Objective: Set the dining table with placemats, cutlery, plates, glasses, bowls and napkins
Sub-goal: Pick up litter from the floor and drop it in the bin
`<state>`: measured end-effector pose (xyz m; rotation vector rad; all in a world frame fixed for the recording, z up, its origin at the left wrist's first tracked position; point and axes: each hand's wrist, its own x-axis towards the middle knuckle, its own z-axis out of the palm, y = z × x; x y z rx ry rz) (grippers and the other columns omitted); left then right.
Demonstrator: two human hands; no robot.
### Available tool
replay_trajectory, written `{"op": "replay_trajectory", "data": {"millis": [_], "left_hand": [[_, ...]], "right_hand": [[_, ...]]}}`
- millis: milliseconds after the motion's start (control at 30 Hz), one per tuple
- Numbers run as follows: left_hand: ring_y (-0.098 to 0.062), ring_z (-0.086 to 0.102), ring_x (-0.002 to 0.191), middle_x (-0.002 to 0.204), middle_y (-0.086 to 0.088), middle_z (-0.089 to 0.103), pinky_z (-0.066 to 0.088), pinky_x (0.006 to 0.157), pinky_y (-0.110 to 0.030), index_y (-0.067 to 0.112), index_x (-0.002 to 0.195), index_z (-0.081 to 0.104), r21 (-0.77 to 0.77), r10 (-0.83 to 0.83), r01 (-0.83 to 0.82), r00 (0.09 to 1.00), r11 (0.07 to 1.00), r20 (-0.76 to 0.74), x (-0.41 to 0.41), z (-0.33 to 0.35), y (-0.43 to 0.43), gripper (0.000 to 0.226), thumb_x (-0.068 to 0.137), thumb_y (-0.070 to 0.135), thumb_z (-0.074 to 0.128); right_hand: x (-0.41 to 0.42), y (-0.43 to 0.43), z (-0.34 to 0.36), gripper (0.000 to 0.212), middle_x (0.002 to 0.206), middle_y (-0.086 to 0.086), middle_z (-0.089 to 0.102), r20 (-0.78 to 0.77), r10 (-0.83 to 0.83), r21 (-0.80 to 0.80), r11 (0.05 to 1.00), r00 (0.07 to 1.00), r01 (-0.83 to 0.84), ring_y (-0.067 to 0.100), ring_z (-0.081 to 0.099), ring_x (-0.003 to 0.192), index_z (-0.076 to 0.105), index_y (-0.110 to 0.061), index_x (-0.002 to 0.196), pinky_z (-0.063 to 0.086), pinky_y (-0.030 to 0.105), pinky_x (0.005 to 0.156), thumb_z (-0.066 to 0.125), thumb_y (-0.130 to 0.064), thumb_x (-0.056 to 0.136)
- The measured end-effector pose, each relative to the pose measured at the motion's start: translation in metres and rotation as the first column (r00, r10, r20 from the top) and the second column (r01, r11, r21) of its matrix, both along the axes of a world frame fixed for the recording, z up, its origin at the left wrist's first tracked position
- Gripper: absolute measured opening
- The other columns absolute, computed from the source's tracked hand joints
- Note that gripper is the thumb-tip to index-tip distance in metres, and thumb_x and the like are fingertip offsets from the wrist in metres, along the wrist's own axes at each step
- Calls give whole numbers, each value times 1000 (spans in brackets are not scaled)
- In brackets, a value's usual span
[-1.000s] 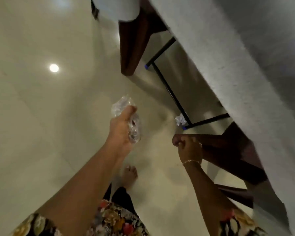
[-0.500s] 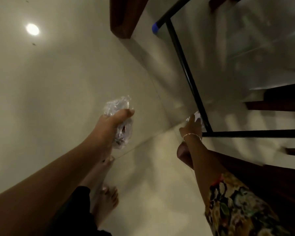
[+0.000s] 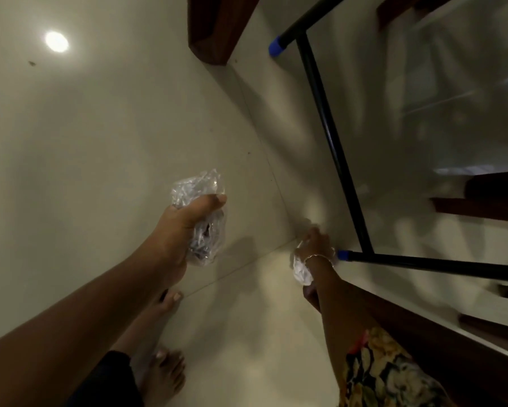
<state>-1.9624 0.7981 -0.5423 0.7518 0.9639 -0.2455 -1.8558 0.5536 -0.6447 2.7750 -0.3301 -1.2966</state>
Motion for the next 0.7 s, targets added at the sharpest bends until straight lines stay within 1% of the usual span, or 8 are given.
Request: {"op": "replay_trajectory", "data": {"millis": [100, 233, 400, 500, 567, 633, 667, 700], "left_hand": [[-12, 50, 44, 56, 4, 52, 41, 38, -21, 18, 78, 56, 12, 59, -59, 998, 998, -28, -16, 28, 11, 24, 61, 32, 64], [-17, 45, 48, 61, -4, 46, 39, 47, -22, 16, 77, 54, 26, 106, -105, 994, 994, -33, -44, 69, 31, 24, 62, 27, 69], [-13, 46, 42, 56, -2, 45, 40, 43, -18, 17, 73, 51, 39, 214, -211, 973, 977, -83, -72, 124, 43, 14, 83, 17, 61], [-16, 42, 41, 53, -3, 41, 38, 49, -23, 17, 65, 50, 5, 206, -207, 973, 978, -108, -87, 159, 39, 23, 74, 22, 70], [-18, 44, 52, 57, -7, 46, 38, 66, -38, 15, 63, 57, -53, 181, -188, 976, 981, -121, -96, 193, 35, 24, 63, 31, 76], [-22, 48, 60, 61, -11, 51, 37, 73, -44, 16, 71, 63, -33, 160, -166, 977, 985, -143, -103, 232, 30, 23, 63, 32, 78], [-24, 50, 62, 63, -11, 54, 40, 73, -45, 15, 78, 64, -9, 161, -164, 975, 986, -153, -106, 255, 27, 22, 68, 30, 77], [-25, 52, 63, 65, -11, 55, 43, 72, -45, 13, 85, 64, 9, 157, -158, 976, 987, -152, -109, 279, 25, 24, 70, 29, 75]], "right_hand": [[-39, 24, 16, 47, 126, 18, 43, 29, -83, 60, 995, 996, 82, 36, 51, 112, 44, -13, 128, 44, 35, 95, 58, -9, 83], [-80, 56, 52, 34, 117, 16, 52, 56, -91, 153, 985, 994, 81, 36, 55, 107, 51, -14, 116, 44, 33, 90, 61, -19, 84], [-105, 83, 119, 24, 101, 8, 63, 36, -196, 313, 934, 980, 175, 28, 58, 96, 56, -21, 109, 42, 26, 75, 57, -18, 85], [-111, 97, 183, 28, 88, 1, 61, 3, -347, 529, 796, 938, 293, 24, 60, 87, 57, -37, 90, 45, 27, 69, 51, -11, 83], [-113, 107, 233, 30, 86, -5, 58, -19, -433, 631, 694, 901, 347, 5, 62, 77, 55, -36, 91, 47, 18, 65, 48, -6, 86], [-123, 112, 290, 20, 81, -10, 56, -63, -503, 697, 596, 862, 399, -13, 57, 58, 54, -30, 86, 45, 5, 56, 48, -11, 85], [-131, 111, 318, 13, 78, -12, 56, -77, -514, 685, 595, 854, 420, -15, 55, 53, 53, -30, 82, 45, 4, 54, 47, -18, 78], [-137, 108, 342, 13, 74, -12, 57, -97, -550, 737, 520, 830, 431, -14, 55, 51, 53, -29, 80, 45, 5, 51, 44, -23, 72]]}}
